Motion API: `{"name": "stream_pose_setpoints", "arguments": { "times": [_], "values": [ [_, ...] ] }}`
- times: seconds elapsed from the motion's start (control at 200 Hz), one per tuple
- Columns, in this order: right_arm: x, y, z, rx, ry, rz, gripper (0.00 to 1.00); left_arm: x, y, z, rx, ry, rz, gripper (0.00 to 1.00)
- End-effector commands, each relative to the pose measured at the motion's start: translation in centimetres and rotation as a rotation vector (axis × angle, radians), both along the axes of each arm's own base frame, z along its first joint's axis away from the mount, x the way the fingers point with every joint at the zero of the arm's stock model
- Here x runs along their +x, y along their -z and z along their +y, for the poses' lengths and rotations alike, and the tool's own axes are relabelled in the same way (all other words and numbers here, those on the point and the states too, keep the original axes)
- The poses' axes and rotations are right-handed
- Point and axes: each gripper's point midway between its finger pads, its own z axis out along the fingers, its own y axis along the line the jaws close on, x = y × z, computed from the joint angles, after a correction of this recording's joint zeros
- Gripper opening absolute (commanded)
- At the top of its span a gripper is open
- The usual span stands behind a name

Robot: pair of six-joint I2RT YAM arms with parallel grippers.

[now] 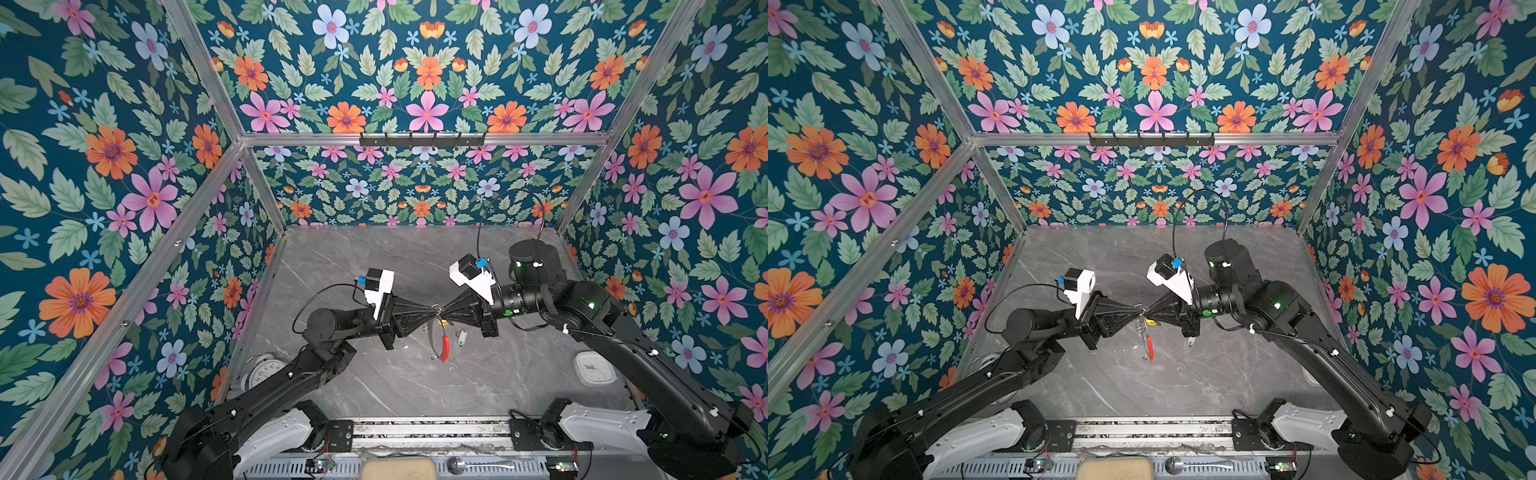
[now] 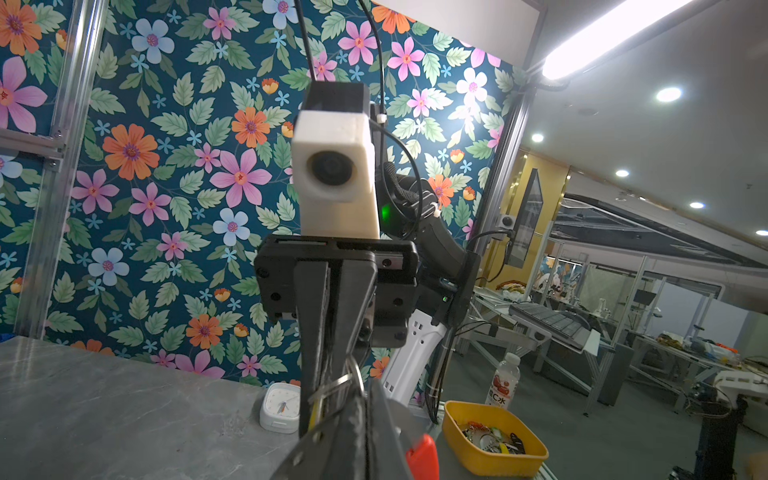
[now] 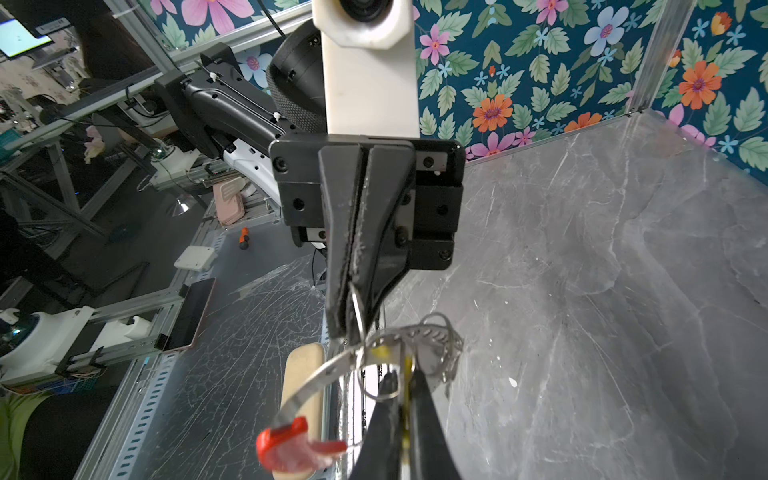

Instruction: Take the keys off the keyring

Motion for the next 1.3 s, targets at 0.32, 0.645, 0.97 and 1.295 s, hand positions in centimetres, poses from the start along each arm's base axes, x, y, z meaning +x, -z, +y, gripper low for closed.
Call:
{"name": "stream_pose_setpoints", "arguments": {
  "times": [0.32,0.645,0.97,1.295],
  "values": [
    [0.8,1.9,1.2,0.004,0.072,0.062,0.00,0.9,-3.1,2.7,-0.221,-0.221,-0.158,0.00],
    [1.5,2.2,2.2,0.107,0.133,0.085,0.00,1.2,-2.7,2.8,-0.277,-0.245,-0.205,0.00],
    [1.2,1.4,1.3,0.211,0.163,0.030,0.22,0.8,-2.6,2.1,-0.246,-0.195,-0.208,0.00],
    [-0.1,-1.5,-2.9,0.269,0.268,-0.134,0.51,1.5,-2.4,1.4,-0.212,-0.195,-0.181,0.00]
  ]
}}
